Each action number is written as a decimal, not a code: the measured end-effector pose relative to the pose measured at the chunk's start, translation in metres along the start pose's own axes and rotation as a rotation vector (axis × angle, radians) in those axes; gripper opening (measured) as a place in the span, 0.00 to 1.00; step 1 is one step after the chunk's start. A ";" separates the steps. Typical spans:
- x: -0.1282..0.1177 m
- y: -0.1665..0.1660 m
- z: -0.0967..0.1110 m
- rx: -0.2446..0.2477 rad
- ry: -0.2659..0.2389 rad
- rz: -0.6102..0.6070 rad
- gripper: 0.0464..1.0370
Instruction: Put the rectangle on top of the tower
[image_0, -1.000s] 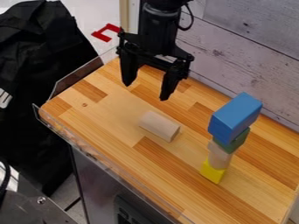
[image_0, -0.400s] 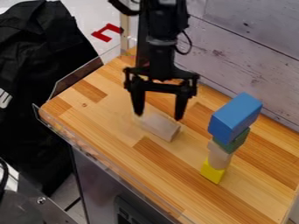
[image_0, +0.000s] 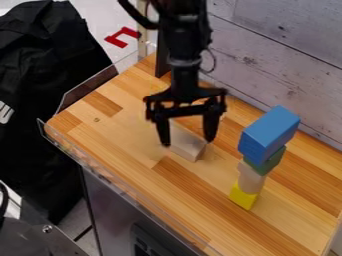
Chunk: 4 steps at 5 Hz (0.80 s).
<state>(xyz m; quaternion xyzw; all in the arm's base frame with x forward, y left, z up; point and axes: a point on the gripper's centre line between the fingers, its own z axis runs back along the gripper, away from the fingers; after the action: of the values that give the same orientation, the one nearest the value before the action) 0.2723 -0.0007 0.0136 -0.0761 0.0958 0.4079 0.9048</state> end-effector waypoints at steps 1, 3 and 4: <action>0.002 0.004 -0.003 0.001 -0.015 0.247 0.96; 0.006 0.006 0.003 0.022 -0.112 0.675 0.96; 0.007 0.000 0.007 -0.024 -0.113 0.707 0.96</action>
<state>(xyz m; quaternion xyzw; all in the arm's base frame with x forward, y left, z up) 0.2772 0.0059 0.0184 -0.0262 0.0614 0.7003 0.7107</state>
